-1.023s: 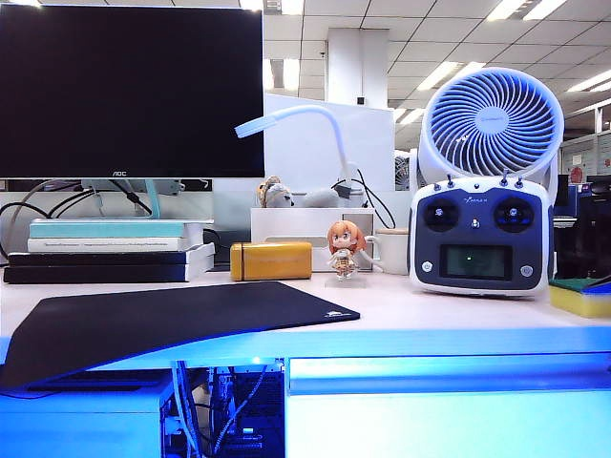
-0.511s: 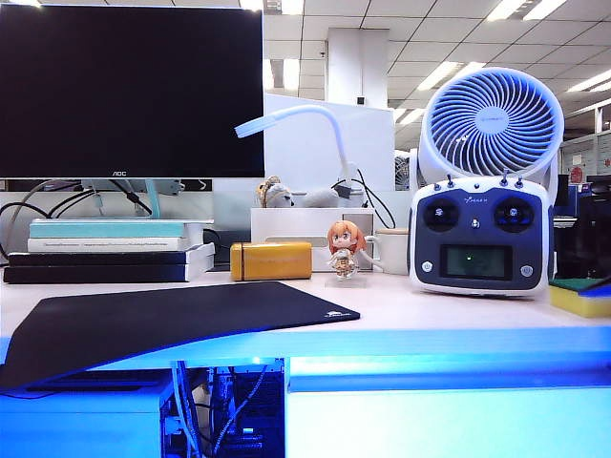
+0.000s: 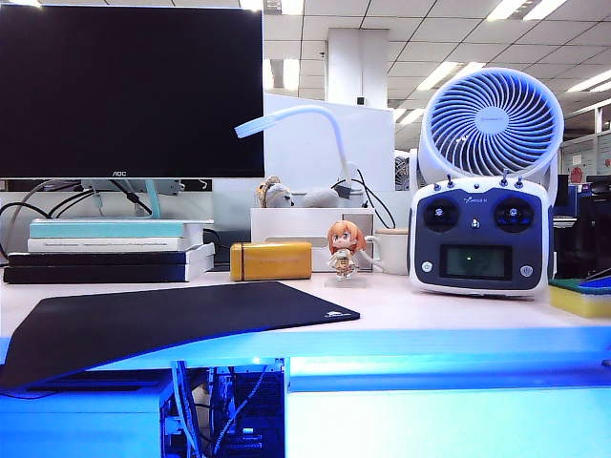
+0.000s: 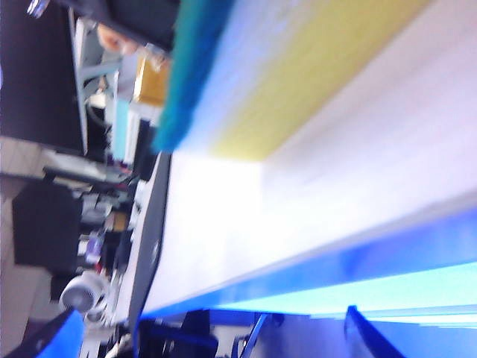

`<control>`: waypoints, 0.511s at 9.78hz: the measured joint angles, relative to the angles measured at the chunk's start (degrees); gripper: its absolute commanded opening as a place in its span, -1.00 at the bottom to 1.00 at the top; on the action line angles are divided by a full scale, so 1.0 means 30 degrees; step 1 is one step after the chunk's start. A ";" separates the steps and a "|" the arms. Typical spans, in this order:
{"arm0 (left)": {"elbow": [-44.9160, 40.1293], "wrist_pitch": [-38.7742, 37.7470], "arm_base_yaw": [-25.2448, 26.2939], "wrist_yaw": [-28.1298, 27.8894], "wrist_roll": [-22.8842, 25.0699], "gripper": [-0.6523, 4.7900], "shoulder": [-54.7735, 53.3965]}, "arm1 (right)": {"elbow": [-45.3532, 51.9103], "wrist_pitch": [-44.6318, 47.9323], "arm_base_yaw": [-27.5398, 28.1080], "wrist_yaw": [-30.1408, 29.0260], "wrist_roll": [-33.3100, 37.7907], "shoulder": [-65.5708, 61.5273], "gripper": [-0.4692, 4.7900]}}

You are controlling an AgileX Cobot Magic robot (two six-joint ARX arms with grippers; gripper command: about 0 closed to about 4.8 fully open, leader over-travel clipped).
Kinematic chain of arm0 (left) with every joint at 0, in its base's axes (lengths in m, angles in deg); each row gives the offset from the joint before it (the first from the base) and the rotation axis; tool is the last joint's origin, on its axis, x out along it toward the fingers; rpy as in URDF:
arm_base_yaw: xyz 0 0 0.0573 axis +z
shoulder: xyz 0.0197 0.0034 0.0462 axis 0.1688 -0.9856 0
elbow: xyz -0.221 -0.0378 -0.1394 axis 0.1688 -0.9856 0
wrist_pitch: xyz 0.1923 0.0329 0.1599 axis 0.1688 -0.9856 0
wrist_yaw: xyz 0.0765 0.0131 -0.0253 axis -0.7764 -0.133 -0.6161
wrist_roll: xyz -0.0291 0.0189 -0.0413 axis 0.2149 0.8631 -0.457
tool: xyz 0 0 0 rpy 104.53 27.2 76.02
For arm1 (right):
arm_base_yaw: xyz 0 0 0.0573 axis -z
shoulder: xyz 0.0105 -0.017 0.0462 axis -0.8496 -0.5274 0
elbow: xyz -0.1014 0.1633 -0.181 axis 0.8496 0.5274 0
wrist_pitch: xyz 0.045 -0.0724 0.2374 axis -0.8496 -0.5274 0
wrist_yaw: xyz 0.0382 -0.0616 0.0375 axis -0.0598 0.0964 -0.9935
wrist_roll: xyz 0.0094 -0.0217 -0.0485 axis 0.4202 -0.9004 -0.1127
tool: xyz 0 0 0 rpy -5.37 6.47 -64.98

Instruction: Open the drawer, place the cleaning sponge inside, then close the drawer.

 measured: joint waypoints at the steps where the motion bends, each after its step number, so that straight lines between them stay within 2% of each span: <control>1: 0.0000 0.0000 0.0000 0.0000 0.0000 -0.78 0.0000 | 0.0000 -0.0423 0.0007 0.0750 -0.0073 -0.0007 1.00; 2: 0.0000 0.0000 0.0000 0.0000 0.0000 -0.78 0.0000 | -0.0080 -0.0663 0.0015 0.1530 -0.0648 -0.0204 1.00; 5: 0.0000 0.0000 0.0000 0.0000 0.0000 -0.78 0.0000 | -0.0648 -0.0568 0.0066 0.0459 -0.0838 -0.1464 1.00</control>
